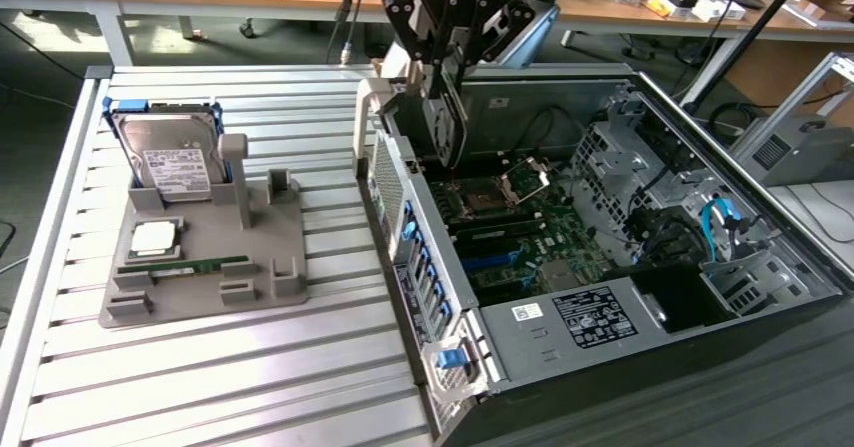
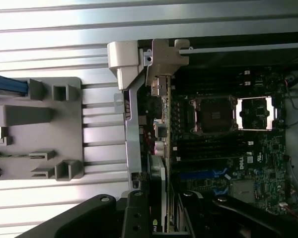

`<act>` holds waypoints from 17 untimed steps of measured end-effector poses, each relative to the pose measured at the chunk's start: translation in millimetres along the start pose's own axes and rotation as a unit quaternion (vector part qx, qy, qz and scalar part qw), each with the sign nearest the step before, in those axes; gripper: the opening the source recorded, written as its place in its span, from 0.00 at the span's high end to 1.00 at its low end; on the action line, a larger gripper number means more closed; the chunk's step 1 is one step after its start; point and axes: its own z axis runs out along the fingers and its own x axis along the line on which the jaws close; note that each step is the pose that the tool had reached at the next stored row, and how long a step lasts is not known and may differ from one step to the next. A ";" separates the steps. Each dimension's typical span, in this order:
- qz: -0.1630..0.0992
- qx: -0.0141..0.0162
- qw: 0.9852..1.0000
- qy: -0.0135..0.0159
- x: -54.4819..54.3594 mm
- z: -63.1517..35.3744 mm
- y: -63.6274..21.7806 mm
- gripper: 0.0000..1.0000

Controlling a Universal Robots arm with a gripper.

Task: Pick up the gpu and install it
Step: 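Pick up the gpu and move the gpu toward the slot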

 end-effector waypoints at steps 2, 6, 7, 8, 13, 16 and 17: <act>0.000 0.000 1.000 0.000 -0.6 0.0 -0.6 0.73; 0.000 0.000 1.000 0.000 -2.2 0.0 -1.5 0.73; 0.000 0.000 1.000 0.000 -2.7 0.1 -1.7 0.73; 0.000 0.000 1.000 0.000 -3.1 0.1 -1.8 0.73; 0.000 0.000 1.000 0.000 -5.8 0.1 -2.7 0.73; 0.000 0.000 1.000 0.000 -7.7 0.2 -3.2 0.73; 0.000 0.000 1.000 0.000 -8.2 0.1 -3.3 0.73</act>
